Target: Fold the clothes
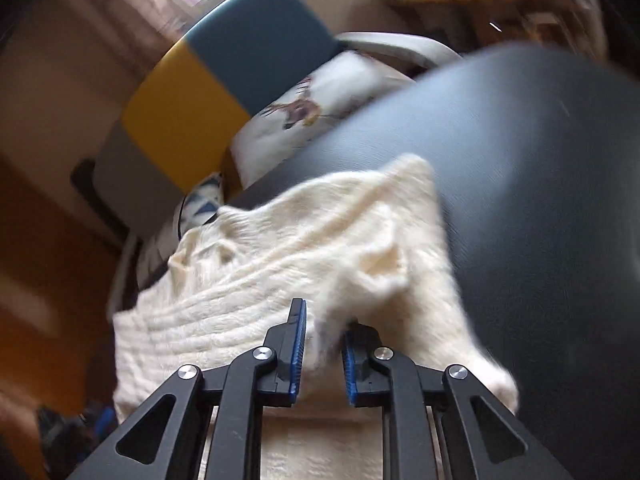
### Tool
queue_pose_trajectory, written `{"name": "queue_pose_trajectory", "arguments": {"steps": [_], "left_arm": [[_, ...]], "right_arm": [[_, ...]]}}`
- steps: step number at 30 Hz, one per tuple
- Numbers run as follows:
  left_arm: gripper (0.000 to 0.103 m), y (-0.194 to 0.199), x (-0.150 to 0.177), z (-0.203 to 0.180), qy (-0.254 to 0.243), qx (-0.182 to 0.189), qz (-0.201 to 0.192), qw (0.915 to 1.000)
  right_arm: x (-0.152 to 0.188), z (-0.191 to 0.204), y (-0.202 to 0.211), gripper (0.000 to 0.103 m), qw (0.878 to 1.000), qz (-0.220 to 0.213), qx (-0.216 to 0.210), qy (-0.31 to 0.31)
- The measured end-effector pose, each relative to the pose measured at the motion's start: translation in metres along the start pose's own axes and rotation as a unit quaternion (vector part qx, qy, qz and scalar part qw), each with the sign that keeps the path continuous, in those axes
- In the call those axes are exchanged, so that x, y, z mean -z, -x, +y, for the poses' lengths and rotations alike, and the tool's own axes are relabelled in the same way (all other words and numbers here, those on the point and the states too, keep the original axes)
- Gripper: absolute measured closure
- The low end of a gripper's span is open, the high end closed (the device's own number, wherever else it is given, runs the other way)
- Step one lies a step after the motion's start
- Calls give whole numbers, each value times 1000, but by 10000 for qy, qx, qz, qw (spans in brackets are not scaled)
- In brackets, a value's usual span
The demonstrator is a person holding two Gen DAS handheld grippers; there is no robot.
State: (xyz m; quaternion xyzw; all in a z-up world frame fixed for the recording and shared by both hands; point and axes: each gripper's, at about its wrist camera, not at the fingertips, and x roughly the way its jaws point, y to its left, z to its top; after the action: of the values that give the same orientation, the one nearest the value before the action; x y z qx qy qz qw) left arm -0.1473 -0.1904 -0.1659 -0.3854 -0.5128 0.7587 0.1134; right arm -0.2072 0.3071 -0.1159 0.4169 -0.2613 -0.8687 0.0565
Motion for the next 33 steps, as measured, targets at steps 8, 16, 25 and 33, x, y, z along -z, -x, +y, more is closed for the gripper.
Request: {"name": "queue_pose_trajectory", "arguments": {"steps": [8, 16, 25, 33], "left_arm": [[76, -32, -6, 1, 803, -72, 338, 9962], [76, -31, -20, 3, 953, -311, -103, 9949], [99, -24, -18, 16, 483, -735, -367, 9954], [86, -21, -16, 20, 557, -232, -134, 9981]], "right_arm": [[-43, 44, 18, 85, 9968, 29, 34, 795], [-63, 78, 29, 85, 9961, -161, -443, 742], [5, -2, 26, 83, 9935, 352, -892, -621], [37, -61, 12, 80, 9726, 228, -1251, -1945]]}}
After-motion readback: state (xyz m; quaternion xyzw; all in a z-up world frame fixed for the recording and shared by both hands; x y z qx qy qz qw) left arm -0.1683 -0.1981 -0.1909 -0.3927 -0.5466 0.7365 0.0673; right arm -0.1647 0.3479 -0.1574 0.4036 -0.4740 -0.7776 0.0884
